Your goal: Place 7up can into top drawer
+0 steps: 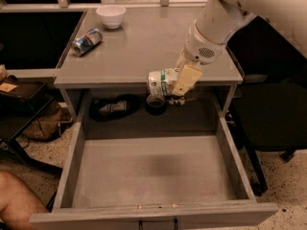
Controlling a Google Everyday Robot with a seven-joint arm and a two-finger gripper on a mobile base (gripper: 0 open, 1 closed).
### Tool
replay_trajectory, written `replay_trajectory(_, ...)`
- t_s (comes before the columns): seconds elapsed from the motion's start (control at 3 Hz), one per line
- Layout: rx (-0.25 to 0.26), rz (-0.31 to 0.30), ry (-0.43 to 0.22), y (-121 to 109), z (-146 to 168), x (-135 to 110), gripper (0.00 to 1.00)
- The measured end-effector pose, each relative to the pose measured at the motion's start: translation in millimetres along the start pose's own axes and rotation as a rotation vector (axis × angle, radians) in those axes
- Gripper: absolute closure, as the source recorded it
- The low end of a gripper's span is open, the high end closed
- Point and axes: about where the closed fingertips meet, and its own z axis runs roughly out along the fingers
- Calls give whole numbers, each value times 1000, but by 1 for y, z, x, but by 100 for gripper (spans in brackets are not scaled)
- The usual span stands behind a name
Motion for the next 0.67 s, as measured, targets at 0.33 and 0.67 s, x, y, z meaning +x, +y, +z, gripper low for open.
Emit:
replay_trajectory(0.33, -44, -8, -8, 21, 8, 14, 100)
replay_trajectory(0.67, -90, -15, -41, 36, 21, 29, 100)
